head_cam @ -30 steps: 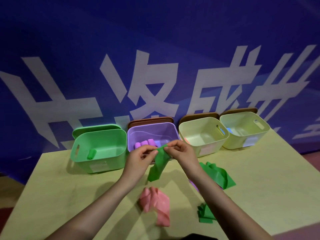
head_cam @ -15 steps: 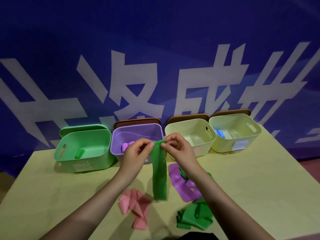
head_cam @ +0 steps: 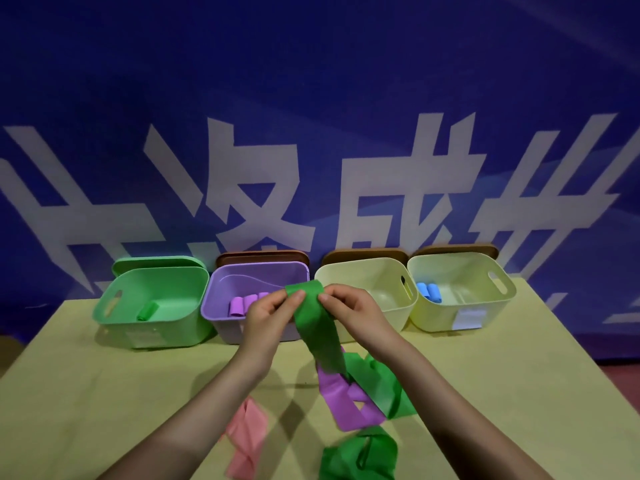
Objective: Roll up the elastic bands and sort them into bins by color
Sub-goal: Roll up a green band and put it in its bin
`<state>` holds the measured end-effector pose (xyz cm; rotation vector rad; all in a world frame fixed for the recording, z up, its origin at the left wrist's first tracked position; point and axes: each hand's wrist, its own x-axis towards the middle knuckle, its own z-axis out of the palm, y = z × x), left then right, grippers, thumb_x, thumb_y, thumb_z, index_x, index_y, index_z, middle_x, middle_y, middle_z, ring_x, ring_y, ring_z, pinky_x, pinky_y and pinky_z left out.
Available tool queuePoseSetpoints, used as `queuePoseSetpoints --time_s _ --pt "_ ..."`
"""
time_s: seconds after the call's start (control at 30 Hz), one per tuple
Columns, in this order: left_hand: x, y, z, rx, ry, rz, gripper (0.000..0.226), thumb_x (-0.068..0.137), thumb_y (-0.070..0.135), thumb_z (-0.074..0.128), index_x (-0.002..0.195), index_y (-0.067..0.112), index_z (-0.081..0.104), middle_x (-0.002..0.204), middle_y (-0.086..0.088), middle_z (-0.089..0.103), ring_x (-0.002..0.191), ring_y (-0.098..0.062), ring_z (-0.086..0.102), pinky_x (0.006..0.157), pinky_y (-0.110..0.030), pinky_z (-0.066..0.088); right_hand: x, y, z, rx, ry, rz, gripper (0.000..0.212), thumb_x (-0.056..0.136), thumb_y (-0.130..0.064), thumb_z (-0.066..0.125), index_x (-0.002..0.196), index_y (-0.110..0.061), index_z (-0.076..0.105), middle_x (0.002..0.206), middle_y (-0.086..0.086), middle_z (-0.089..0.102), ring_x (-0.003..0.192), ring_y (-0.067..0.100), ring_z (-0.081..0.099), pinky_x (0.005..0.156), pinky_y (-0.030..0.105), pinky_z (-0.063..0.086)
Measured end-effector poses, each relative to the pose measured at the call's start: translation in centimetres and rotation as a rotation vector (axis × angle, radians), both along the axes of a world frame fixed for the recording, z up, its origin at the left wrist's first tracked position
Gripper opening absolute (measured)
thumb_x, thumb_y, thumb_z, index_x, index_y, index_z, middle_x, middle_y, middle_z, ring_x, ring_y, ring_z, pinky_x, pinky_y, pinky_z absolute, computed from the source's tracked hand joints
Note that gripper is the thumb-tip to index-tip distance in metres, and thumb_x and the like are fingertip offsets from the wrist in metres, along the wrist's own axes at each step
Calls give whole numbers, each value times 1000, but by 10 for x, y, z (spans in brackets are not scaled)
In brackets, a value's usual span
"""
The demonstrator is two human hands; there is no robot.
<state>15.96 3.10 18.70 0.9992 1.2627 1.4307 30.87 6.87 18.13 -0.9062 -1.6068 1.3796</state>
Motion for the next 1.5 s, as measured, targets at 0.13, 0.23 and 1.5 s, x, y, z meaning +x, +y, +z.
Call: queuePoseSetpoints --time_s 0.13,0.23,1.5 --pt "16 7 6 5 -59 95 13 90 16 60 93 13 73 88 -6 74 85 -22 67 81 -35 53 6 -2 -7 -178 79 115 16 84 -29 64 91 -16 71 83 4 68 78 14 60 73 28 49" --pt "25 17 9 -17 -125 176 12 91 19 60 89 16 72 84 -2 74 79 -17 68 76 -32 54 8 -8 -19 -305 73 157 21 87 -22 67 94 -3 67 76 7 70 68 15 65 68 26 52" --pt "-25 59 -7 -114 -314 300 19 102 21 42 112 15 57 101 -8 66 89 -19 66 89 -37 52 89 -23 -112 -501 -67 -95 14 94 -8 57 93 -6 71 66 4 64 61 9 58 63 21 45"
